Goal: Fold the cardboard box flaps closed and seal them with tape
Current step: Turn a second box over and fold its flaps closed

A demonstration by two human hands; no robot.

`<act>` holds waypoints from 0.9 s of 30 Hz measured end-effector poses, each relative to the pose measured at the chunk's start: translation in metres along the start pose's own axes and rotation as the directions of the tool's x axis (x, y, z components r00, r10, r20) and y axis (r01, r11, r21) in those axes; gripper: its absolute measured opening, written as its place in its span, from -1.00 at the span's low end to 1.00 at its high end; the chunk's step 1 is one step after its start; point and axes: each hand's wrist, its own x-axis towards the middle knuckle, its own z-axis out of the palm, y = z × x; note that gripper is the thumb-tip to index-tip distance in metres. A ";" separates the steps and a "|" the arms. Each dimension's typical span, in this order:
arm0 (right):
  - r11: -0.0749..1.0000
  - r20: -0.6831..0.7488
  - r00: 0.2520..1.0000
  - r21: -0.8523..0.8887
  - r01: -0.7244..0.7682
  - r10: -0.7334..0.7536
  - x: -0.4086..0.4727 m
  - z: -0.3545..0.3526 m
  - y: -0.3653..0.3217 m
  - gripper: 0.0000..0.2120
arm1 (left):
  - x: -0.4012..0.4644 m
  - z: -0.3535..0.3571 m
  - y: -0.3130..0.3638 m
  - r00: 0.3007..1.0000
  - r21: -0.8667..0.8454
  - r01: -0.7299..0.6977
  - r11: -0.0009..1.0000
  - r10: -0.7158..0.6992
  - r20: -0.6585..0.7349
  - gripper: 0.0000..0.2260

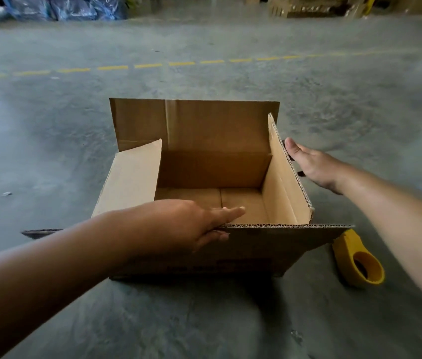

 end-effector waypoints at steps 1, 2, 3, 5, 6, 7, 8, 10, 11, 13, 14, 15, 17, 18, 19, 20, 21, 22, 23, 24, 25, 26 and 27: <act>1.000 0.012 1.000 -0.013 0.005 -0.005 0.003 0.005 -0.001 -0.18 | -0.006 0.003 0.001 1.000 0.016 -0.014 1.000 0.014 0.010 -0.45; 0.999 0.029 0.999 -0.042 0.019 -0.018 0.006 0.011 -0.001 -0.15 | -0.012 0.007 0.003 0.999 0.025 -0.032 0.999 0.032 0.016 -0.45; 0.996 0.050 0.998 -0.084 0.039 -0.035 0.009 0.018 0.001 -0.12 | -0.016 0.011 0.005 0.999 0.022 -0.050 0.999 0.049 0.015 -0.45; 0.981 0.097 0.992 -0.168 0.095 -0.080 0.016 0.036 0.006 -0.14 | -0.022 0.017 0.007 0.997 0.014 -0.078 0.997 0.078 -0.005 -0.45; 0.970 0.118 0.988 -0.211 0.122 -0.098 0.019 0.045 0.010 -0.19 | -0.023 0.019 0.007 0.996 0.026 -0.090 0.996 0.091 -0.025 -0.45; 0.957 0.140 0.985 -0.256 0.139 -0.106 0.022 0.054 0.015 -0.22 | -0.023 0.021 0.006 0.994 0.046 -0.100 0.994 0.102 -0.046 -0.44; 0.944 0.160 0.982 -0.296 0.144 -0.100 0.025 0.062 0.020 -0.23 | -0.022 0.022 0.005 0.992 0.069 -0.108 0.992 0.112 -0.062 -0.43; 0.910 0.176 0.981 -0.388 0.148 -0.084 0.031 0.076 0.032 -0.21 | -0.021 0.022 0.004 0.991 0.116 -0.112 0.987 0.119 -0.057 -0.40; 0.886 0.174 0.981 -0.438 0.153 -0.083 0.036 0.081 0.038 -0.20 | -0.020 0.022 0.005 0.992 0.127 -0.111 0.986 0.118 -0.048 -0.39; 0.820 0.172 0.981 -0.546 0.171 -0.090 0.042 0.087 0.047 -0.21 | -0.020 0.022 0.005 0.991 0.150 -0.122 0.981 0.129 -0.044 -0.35; 0.777 0.177 0.979 -0.602 0.186 -0.097 0.044 0.090 0.051 -0.21 | -0.020 0.022 0.005 0.988 0.161 -0.133 0.978 0.143 -0.057 -0.34; 0.730 0.181 0.978 -0.654 0.200 -0.106 0.045 0.094 0.054 -0.20 | -0.020 0.023 0.003 0.985 0.168 -0.141 0.976 0.155 -0.077 -0.33; 0.643 0.171 0.977 -0.736 0.211 -0.125 0.045 0.102 0.060 -0.18 | -0.020 0.027 0.000 0.982 0.148 -0.145 0.978 0.161 -0.103 -0.33; 0.615 0.160 0.979 -0.761 0.206 -0.131 0.045 0.104 0.062 -0.17 | -0.020 0.030 -0.001 0.980 0.135 -0.149 0.980 0.164 -0.112 -0.33; 0.597 0.148 0.980 -0.777 0.199 -0.134 0.045 0.106 0.063 -0.17 | -0.020 0.034 -0.002 0.975 0.130 -0.156 0.979 0.174 -0.138 -0.34; 0.585 0.138 0.981 -0.788 0.192 -0.135 0.045 0.107 0.064 -0.17 | -0.020 0.037 -0.004 0.969 0.119 -0.162 0.980 0.181 -0.169 -0.36; 0.573 0.134 0.981 -0.797 0.189 -0.137 0.045 0.108 0.064 -0.16 | -0.020 0.038 -0.004 0.967 0.106 -0.157 0.982 0.175 -0.187 -0.38; 0.565 0.135 0.981 -0.803 0.191 -0.139 0.045 0.108 0.064 -0.15 | -0.020 0.038 -0.004 0.965 0.096 -0.152 0.984 0.168 -0.199 -0.40; 0.561 0.139 0.980 -0.805 0.196 -0.143 0.045 0.108 0.064 -0.15 | -0.019 0.037 -0.003 0.963 0.100 -0.145 0.984 0.163 -0.213 -0.42; 0.560 0.143 0.979 -0.804 0.201 -0.145 0.044 0.107 0.064 -0.14 | -0.019 0.036 -0.002 0.968 0.104 -0.132 0.986 0.151 -0.202 -0.43; 0.560 0.151 0.978 -0.802 0.207 -0.144 0.043 0.106 0.063 -0.14 | -0.019 0.033 -0.001 0.974 0.107 -0.119 0.987 0.137 -0.182 -0.43; 0.563 0.161 0.977 -0.798 0.213 -0.142 0.041 0.104 0.062 -0.14 | -0.018 0.031 -0.001 0.977 0.113 -0.110 0.988 0.128 -0.172 -0.42; 0.571 0.171 0.976 -0.791 0.219 -0.139 0.038 0.101 0.061 -0.15 | -0.018 0.028 -0.001 0.977 0.124 -0.099 0.987 0.120 -0.174 -0.41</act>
